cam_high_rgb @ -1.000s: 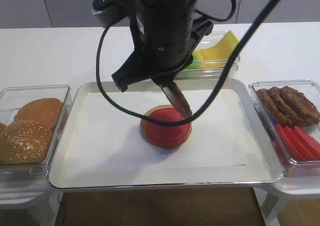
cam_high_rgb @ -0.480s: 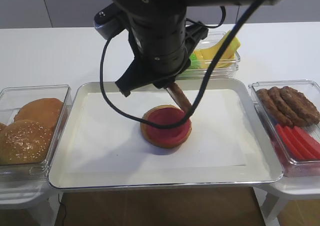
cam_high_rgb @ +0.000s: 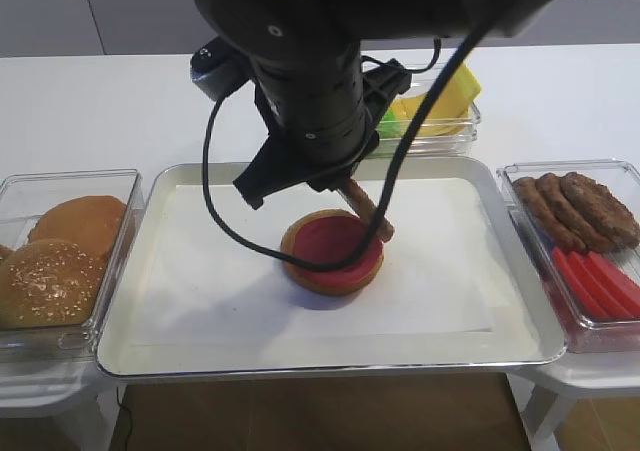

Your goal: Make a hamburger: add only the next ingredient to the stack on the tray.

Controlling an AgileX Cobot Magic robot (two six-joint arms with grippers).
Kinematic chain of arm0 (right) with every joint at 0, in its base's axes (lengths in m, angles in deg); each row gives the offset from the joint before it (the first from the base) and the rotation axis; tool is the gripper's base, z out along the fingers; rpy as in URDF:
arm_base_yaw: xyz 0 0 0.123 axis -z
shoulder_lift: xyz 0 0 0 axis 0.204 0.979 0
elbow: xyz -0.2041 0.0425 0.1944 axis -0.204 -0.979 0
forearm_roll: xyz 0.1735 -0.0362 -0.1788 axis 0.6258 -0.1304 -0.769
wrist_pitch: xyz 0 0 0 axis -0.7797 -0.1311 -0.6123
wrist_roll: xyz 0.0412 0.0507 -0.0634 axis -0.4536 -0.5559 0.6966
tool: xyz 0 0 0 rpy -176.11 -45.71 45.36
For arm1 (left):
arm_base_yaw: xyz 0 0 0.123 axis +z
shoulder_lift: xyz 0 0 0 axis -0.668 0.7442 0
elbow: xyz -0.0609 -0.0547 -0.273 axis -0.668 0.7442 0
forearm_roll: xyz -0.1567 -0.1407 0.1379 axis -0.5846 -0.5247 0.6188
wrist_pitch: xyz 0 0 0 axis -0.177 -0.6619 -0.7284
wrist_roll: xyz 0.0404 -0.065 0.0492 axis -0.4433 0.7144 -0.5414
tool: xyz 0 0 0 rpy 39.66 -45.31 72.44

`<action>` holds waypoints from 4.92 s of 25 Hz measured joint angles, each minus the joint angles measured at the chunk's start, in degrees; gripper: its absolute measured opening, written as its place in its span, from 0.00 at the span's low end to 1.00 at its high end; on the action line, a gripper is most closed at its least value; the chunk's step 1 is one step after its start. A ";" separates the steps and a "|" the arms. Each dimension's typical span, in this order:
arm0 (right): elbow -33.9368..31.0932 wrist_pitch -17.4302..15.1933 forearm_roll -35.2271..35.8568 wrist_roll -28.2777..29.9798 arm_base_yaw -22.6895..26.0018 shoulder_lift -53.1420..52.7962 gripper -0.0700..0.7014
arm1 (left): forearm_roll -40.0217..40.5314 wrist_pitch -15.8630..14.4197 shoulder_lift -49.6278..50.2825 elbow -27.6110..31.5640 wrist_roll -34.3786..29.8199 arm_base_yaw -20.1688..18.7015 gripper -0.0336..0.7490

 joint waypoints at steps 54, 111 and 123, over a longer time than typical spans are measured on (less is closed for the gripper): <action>3.91 -4.21 3.71 0.63 -0.08 1.80 0.34 | 0.00 0.00 0.00 0.00 0.00 0.00 0.41; 7.94 -5.45 24.52 14.95 25.06 -5.69 0.74 | 0.00 0.00 0.00 0.00 0.00 0.00 0.41; 7.97 -5.91 28.48 18.50 44.19 -12.41 0.74 | 0.00 0.00 0.00 0.00 0.00 0.00 0.41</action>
